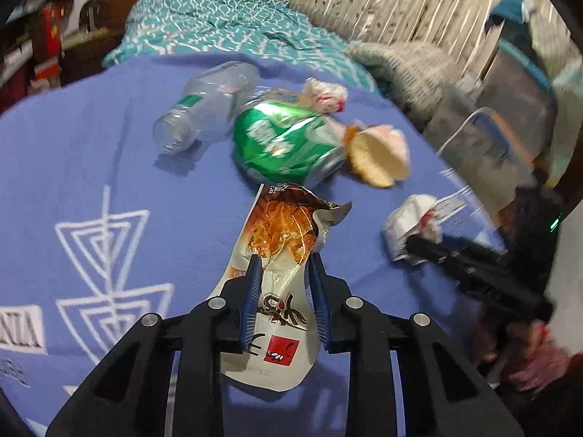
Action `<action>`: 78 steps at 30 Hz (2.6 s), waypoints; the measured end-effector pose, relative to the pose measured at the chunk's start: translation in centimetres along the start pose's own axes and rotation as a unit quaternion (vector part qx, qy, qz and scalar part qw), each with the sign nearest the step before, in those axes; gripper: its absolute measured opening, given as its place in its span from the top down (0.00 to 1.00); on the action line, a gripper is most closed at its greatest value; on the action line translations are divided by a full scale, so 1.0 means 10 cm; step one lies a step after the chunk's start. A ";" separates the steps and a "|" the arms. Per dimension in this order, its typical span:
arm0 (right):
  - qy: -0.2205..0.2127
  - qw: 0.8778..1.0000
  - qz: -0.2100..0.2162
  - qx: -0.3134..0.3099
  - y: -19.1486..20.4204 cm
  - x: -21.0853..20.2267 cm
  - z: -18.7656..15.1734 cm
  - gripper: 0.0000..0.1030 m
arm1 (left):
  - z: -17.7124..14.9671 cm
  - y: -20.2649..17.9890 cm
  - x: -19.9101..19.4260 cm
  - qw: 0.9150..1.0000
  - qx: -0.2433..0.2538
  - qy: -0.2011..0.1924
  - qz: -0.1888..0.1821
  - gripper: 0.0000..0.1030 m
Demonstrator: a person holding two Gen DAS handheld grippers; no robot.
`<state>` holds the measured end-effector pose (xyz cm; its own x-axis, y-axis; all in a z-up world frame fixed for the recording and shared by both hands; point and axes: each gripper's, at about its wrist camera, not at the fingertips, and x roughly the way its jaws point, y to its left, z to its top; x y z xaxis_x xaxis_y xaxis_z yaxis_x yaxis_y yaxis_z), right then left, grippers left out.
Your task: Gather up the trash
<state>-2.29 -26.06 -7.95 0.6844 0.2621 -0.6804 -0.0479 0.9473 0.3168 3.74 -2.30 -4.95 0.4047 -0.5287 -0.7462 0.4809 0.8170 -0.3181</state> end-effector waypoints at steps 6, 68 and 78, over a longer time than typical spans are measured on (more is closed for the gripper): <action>-0.033 0.999 -0.020 0.026 -0.30 -0.27 0.03 0.59 | 0.12 -0.35 0.08 0.997 0.006 0.013 -0.074 0.77; 0.009 0.990 0.138 0.030 -0.21 0.53 1.18 0.64 | 0.60 0.53 0.42 0.979 -0.185 -0.026 -0.087 0.27; 0.062 0.989 0.134 -0.002 0.18 1.04 1.33 0.78 | 0.66 0.65 0.71 0.969 -0.207 -0.011 -0.137 0.28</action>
<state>14.43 -24.07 -5.73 0.5520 0.5247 -0.6481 -0.2185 0.8411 0.4949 14.88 -2.26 -8.48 0.3254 -0.7392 -0.5897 0.2207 0.6658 -0.7128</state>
